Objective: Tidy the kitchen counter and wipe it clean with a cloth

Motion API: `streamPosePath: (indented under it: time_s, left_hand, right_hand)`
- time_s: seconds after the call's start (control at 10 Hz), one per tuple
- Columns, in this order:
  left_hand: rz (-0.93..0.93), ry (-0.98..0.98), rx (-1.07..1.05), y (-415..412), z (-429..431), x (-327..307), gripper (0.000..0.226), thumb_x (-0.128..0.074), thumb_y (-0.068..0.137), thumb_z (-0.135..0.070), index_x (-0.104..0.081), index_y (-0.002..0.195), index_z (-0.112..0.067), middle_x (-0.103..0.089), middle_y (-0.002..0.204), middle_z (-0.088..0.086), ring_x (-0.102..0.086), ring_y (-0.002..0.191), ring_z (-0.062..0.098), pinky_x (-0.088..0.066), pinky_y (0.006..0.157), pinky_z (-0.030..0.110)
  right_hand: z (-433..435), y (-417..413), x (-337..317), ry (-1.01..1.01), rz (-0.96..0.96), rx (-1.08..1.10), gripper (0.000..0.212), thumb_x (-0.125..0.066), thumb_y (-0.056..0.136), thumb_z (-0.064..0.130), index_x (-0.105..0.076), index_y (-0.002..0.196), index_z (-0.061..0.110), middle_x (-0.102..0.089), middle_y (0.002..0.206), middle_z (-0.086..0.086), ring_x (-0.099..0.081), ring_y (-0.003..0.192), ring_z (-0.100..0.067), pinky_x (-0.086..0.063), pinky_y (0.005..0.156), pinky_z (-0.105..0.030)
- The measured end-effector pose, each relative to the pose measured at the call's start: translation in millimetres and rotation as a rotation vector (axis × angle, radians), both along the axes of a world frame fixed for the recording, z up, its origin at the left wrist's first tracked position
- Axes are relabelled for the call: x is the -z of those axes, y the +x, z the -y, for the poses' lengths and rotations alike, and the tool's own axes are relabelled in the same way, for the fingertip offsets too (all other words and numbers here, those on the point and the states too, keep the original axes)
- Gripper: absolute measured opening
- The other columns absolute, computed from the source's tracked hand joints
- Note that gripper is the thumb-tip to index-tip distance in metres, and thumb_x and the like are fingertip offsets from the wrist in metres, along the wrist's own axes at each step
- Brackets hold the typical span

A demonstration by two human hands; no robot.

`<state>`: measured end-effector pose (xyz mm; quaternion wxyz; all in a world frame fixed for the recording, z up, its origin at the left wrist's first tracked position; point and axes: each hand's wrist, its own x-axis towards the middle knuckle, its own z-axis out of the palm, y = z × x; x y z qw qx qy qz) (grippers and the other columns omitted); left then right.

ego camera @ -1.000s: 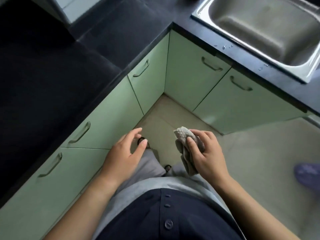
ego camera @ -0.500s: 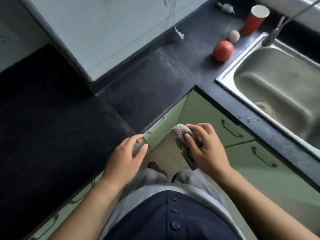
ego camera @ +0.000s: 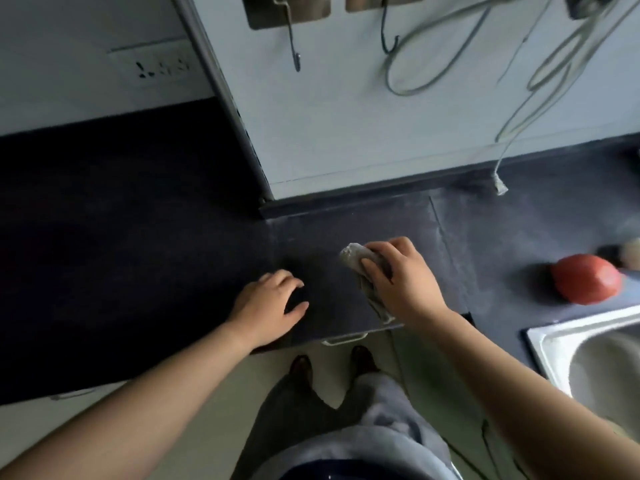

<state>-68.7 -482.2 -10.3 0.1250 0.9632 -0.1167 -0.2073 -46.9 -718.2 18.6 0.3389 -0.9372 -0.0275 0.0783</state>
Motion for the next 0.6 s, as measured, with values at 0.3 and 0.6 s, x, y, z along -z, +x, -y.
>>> streamPosePath:
  time_s: [0.3, 0.6]
  left_hand:
    - [0.029, 0.143, -0.154, 19.0, 44.0, 28.3, 0.066, -0.043, 0.087, -0.055, -0.030, 0.144, -0.025, -0.020, 0.155, 0.002, -0.018, 0.142, 0.023, -0.028, 0.110, 0.041]
    - [0.030, 0.191, -0.152, 21.5, 46.4, 20.5, 0.071, -0.044, 0.084, -0.059, -0.028, 0.144, -0.025, -0.021, 0.155, 0.001, -0.017, 0.142, 0.021, -0.023, 0.112, 0.044]
  right_hand:
    - [-10.3, 71.5, 42.1, -0.138, -0.057, -0.284, 0.034, -0.048, 0.093, 0.036, -0.049, 0.125, 0.025, -0.038, 0.128, -0.005, -0.041, 0.113, -0.027, -0.044, 0.076, -0.035]
    - [7.6, 68.0, 39.0, -0.193, -0.124, -0.328, 0.053, -0.053, 0.088, 0.039, -0.034, 0.137, 0.035, -0.034, 0.141, 0.000, -0.031, 0.128, -0.028, -0.031, 0.098, -0.046]
